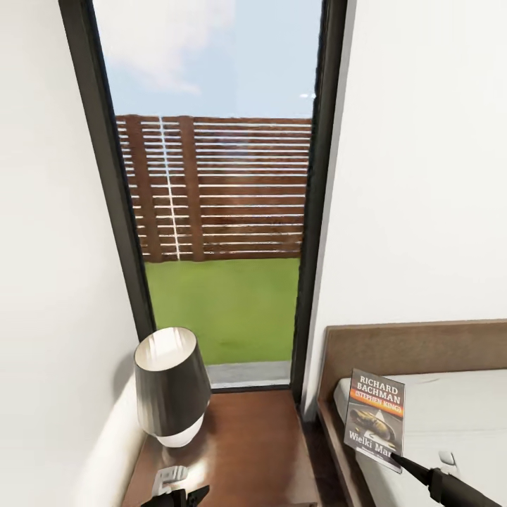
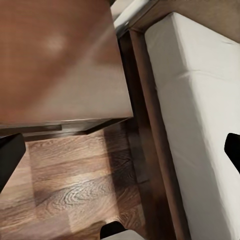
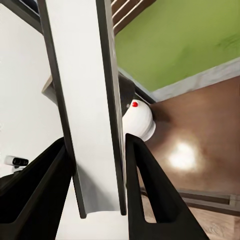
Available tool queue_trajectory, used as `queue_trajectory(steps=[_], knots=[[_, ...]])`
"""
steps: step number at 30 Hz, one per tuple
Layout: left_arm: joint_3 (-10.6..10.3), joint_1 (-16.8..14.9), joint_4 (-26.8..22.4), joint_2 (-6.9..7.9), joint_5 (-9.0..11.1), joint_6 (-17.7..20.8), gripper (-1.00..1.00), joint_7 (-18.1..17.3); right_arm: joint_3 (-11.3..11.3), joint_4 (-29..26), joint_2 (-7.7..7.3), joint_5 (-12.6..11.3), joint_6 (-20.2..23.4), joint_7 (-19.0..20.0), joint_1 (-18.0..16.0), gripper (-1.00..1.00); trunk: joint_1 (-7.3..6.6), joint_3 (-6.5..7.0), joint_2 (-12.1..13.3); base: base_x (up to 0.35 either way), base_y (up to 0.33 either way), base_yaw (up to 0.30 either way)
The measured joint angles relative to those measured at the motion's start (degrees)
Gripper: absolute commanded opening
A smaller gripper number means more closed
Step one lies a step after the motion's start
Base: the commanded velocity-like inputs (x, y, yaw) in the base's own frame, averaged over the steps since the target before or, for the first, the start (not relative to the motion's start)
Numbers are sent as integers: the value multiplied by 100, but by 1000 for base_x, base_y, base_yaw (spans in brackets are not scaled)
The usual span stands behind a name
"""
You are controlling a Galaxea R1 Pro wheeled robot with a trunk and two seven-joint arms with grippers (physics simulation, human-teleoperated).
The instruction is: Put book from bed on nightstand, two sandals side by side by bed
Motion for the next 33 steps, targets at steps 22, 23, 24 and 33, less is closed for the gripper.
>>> queue_trajectory(steps=[22, 23, 24, 33], knots=[[-1, 1, 4, 1, 0, 0, 100, 1, 11, 2, 0, 1, 3, 2, -1, -100, 0, 0, 0, 0, 0, 213], [-1, 1, 5, 0, 0, 0, 100, 1, 0, 1, 1, 2, 2, 4, -1, -100, 0, 0, 0, 0, 0, 49], [0, 0, 6, 0, 0, 0, 100, 1, 1, 1, -1, 0, 2, 6, 0, -100, 0, 0, 0, 0, 0, 39], [1, 0, 7, 0, 0, 0, 100, 1, -6, 1, -15, 0, 1, 15, 0, -100, 0, 0, 0, 0, 0, 7]])
